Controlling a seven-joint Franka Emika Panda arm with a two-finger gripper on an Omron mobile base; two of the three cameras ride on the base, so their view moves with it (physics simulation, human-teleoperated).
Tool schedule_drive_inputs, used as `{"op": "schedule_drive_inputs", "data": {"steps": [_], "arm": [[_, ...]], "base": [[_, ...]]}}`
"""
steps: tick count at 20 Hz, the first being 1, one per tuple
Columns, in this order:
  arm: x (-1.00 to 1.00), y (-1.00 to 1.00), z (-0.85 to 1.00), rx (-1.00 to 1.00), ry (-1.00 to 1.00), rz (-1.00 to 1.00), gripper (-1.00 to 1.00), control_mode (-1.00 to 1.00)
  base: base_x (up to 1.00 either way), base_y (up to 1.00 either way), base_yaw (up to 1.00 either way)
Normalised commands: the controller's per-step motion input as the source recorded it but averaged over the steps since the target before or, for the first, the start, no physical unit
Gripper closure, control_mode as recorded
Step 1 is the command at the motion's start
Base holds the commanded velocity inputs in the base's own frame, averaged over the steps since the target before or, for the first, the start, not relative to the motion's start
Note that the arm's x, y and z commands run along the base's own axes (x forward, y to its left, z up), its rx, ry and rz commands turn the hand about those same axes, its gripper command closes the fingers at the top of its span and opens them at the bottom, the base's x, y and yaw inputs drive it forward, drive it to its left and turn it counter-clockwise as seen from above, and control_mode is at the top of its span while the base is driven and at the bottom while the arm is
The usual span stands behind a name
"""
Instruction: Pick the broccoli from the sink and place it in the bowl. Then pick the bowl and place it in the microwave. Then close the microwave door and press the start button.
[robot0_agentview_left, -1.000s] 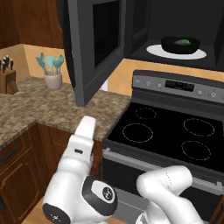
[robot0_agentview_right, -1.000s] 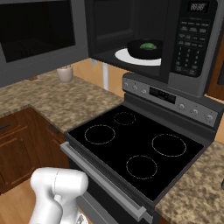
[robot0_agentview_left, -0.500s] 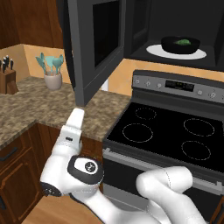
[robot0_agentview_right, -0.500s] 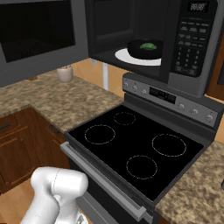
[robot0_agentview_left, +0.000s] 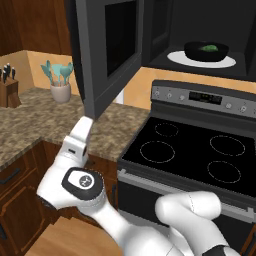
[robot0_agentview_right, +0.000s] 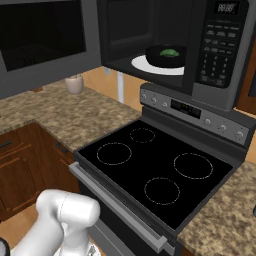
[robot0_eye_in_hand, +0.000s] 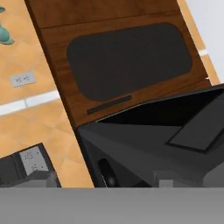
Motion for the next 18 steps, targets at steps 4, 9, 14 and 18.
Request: {"op": "schedule_drive_inputs", "data": {"steps": [4, 9, 14, 18], "arm": [[0.0, -0.01, 0.47, 0.03, -0.13, -0.15, -1.0, -1.0], [0.1, -0.16, 0.23, 0.03, -0.05, -0.11, -1.0, -1.0], [0.47, 0.0, -0.14, 0.0, 0.0, -0.04, -1.0, -1.0], [0.66, 0.0, -0.07, 0.0, 0.01, 0.0, -1.0, -1.0]], "base": [[0.0, 0.0, 0.0], [0.0, 0.0, 0.0], [0.0, 0.0, 0.0], [0.0, 0.0, 0.0]]}}
